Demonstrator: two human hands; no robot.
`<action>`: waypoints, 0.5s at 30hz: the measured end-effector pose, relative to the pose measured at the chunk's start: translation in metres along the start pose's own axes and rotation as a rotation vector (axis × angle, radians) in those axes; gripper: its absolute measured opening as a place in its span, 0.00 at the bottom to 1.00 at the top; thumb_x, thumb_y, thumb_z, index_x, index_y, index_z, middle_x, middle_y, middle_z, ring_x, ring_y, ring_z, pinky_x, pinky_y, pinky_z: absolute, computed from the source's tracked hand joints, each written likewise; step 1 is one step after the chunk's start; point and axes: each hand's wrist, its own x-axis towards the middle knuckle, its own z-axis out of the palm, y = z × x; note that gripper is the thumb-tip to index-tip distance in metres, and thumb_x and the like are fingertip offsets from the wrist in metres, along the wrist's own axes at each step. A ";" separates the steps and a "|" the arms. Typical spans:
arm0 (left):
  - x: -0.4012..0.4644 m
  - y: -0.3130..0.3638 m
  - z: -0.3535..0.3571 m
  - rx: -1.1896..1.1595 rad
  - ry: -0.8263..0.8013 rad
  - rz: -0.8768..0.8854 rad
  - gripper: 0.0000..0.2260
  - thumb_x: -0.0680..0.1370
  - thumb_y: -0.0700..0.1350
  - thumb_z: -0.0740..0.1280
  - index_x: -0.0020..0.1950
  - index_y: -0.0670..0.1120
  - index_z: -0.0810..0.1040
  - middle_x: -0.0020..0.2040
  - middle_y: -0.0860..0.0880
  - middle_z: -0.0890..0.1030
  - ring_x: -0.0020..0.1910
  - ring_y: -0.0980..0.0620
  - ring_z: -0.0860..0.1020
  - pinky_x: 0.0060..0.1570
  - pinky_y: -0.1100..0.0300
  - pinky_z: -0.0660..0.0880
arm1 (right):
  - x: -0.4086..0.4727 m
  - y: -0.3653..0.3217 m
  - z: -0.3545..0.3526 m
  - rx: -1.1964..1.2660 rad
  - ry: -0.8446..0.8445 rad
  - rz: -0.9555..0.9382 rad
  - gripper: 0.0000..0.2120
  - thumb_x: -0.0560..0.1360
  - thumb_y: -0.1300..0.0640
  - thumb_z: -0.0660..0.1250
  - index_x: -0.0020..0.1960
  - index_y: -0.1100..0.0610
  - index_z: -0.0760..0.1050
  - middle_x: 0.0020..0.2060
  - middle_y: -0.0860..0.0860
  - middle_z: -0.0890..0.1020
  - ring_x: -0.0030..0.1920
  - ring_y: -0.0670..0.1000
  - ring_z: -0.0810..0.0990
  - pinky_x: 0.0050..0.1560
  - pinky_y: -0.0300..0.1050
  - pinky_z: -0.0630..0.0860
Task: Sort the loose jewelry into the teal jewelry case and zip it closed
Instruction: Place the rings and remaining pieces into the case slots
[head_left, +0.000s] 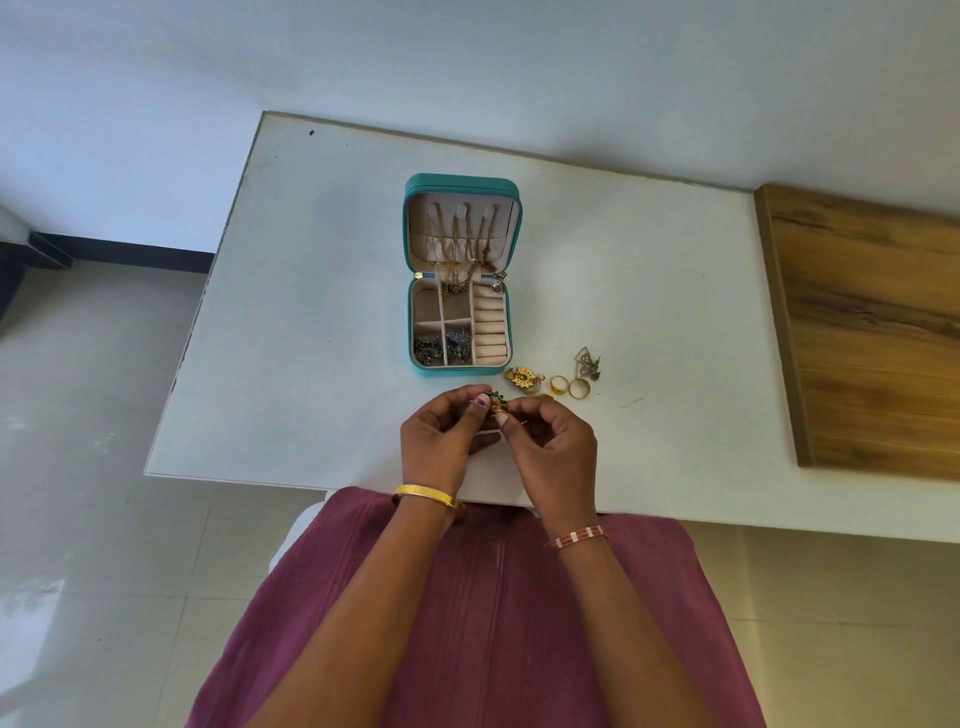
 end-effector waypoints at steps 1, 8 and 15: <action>0.000 0.000 0.000 -0.012 0.004 -0.006 0.06 0.73 0.33 0.65 0.44 0.43 0.79 0.40 0.46 0.81 0.36 0.55 0.81 0.37 0.62 0.80 | 0.000 0.000 0.001 0.006 0.002 0.002 0.08 0.70 0.65 0.71 0.43 0.53 0.77 0.38 0.45 0.80 0.39 0.39 0.79 0.41 0.26 0.73; 0.001 0.003 -0.001 -0.051 -0.010 -0.050 0.08 0.75 0.32 0.63 0.41 0.43 0.77 0.35 0.47 0.80 0.30 0.55 0.81 0.32 0.64 0.79 | 0.003 0.004 -0.002 -0.026 0.019 -0.008 0.08 0.71 0.67 0.68 0.44 0.55 0.79 0.39 0.48 0.81 0.39 0.35 0.78 0.45 0.29 0.75; 0.001 0.003 -0.001 -0.048 -0.026 -0.061 0.08 0.75 0.31 0.63 0.42 0.43 0.77 0.37 0.45 0.80 0.33 0.54 0.81 0.36 0.62 0.80 | 0.001 0.004 0.000 -0.016 -0.001 -0.023 0.08 0.71 0.64 0.70 0.49 0.56 0.79 0.42 0.49 0.81 0.40 0.44 0.79 0.42 0.29 0.75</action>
